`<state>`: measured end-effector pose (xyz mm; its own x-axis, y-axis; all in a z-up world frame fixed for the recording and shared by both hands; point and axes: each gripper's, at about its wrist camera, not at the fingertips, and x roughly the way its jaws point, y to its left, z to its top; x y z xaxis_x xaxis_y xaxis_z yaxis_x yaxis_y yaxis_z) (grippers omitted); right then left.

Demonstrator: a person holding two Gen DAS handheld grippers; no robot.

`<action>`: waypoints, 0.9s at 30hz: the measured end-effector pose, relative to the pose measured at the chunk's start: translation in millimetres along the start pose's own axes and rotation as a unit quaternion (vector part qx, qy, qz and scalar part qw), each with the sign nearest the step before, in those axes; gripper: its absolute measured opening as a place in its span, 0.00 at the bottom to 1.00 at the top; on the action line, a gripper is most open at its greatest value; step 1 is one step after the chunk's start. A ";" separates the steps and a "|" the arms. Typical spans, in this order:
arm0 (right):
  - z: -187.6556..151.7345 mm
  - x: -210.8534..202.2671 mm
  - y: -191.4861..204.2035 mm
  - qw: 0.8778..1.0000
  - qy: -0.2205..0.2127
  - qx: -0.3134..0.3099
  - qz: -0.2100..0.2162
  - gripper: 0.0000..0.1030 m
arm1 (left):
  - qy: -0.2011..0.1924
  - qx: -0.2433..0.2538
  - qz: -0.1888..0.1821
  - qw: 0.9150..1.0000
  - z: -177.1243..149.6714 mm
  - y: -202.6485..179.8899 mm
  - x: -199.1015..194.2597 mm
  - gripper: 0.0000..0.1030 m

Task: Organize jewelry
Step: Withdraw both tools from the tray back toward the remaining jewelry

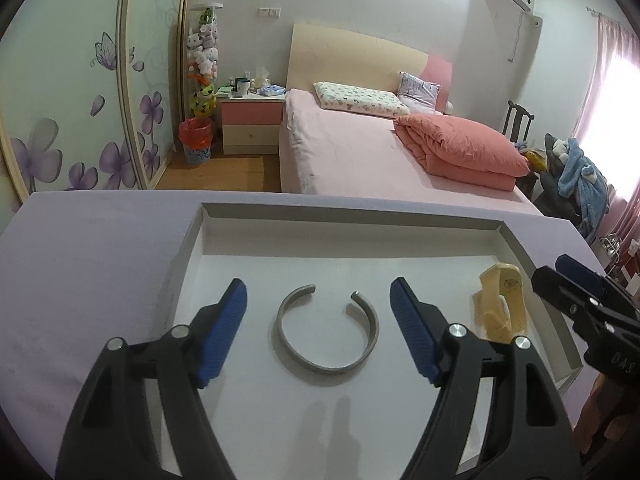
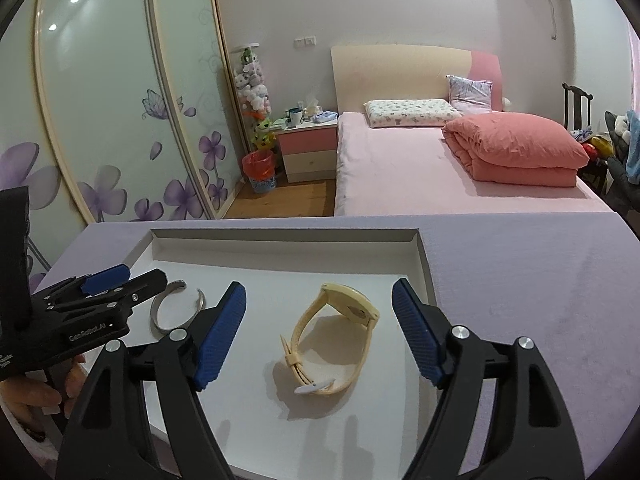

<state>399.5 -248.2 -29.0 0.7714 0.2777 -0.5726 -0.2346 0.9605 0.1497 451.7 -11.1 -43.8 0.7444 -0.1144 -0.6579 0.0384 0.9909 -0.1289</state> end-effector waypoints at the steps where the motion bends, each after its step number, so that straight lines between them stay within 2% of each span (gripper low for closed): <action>1: 0.5 -0.8 -0.1 1.000 -0.001 -0.001 -0.001 0.73 | -0.001 0.001 0.001 1.000 -0.6 1.2 -1.7 0.70; 7: 2.0 -10.1 0.8 1.000 -0.009 -0.006 -0.007 0.73 | -0.007 0.002 0.006 1.000 -6.1 7.9 -17.4 0.70; 13: -6.8 -36.2 5.4 1.000 -0.013 -0.010 -0.007 0.73 | -0.018 0.005 0.012 1.000 -21.9 23.3 -53.7 0.70; 19: -33.8 -70.2 12.8 1.000 -0.007 -0.020 -0.004 0.75 | -0.022 0.002 0.005 1.000 -57.9 38.0 -99.1 0.73; 27: -75.2 -106.4 19.0 1.000 0.008 -0.015 0.002 0.75 | -0.017 -0.004 0.002 1.000 -107.5 42.8 -137.2 0.74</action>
<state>268.4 -260.9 -25.9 0.7614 0.2807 -0.5843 -0.2555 0.9584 0.1275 279.5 39.4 -38.9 0.7670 -0.1080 -0.6325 0.0308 0.9908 -0.1318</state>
